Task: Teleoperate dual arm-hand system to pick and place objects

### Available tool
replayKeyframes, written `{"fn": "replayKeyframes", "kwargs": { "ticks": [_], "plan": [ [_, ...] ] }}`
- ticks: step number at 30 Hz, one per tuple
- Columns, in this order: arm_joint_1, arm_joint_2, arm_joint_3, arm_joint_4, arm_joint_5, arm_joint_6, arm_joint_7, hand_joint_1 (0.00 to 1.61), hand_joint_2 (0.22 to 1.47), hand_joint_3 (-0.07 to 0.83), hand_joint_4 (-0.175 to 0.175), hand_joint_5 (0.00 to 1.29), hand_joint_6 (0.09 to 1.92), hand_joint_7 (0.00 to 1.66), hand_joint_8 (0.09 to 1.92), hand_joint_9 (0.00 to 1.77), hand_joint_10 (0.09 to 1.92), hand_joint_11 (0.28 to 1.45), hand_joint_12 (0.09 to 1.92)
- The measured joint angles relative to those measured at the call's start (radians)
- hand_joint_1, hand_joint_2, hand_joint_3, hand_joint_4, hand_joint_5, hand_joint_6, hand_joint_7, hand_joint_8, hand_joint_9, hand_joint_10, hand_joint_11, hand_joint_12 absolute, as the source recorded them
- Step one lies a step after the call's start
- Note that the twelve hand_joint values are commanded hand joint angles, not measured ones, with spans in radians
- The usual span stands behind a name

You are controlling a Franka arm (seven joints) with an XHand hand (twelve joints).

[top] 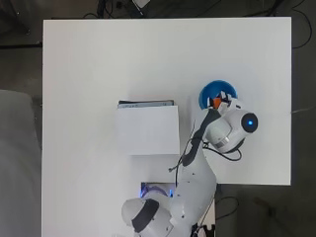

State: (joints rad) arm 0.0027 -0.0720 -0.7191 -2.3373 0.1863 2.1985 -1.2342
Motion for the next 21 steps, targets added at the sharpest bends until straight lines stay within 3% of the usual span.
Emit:
{"fn": "replayKeyframes", "kwargs": {
  "ticks": [11, 17, 19, 20, 21],
  "plan": [
    [0.976, -0.354, -0.865, 0.115, -0.445, -0.028, 0.272, 0.94, 1.21, 0.001, 0.173, 0.79, 1.27, 1.14, 1.92, 1.43, 1.92, 1.05, 1.81],
    [1.149, -0.439, -1.051, 0.164, -0.560, -0.025, 0.337, 0.94, 1.21, 0.000, 0.175, 0.79, 1.28, 1.15, 1.92, 1.44, 1.92, 1.07, 1.81],
    [1.161, -0.447, -1.057, 0.168, -0.573, -0.019, 0.348, 0.43, 1.08, -0.005, 0.059, 0.38, 0.54, 0.59, 0.85, 0.75, 0.90, 0.66, 0.80],
    [1.163, -0.449, -1.059, 0.167, -0.584, -0.012, 0.357, 0.23, 1.04, -0.005, 0.033, 0.22, 0.28, 0.35, 0.46, 0.48, 0.51, 0.54, 0.43],
    [1.161, -0.450, -1.057, 0.162, -0.600, -0.004, 0.374, 0.11, 1.00, -0.005, 0.027, 0.12, 0.14, 0.22, 0.23, 0.32, 0.27, 0.48, 0.22]
  ]
}}
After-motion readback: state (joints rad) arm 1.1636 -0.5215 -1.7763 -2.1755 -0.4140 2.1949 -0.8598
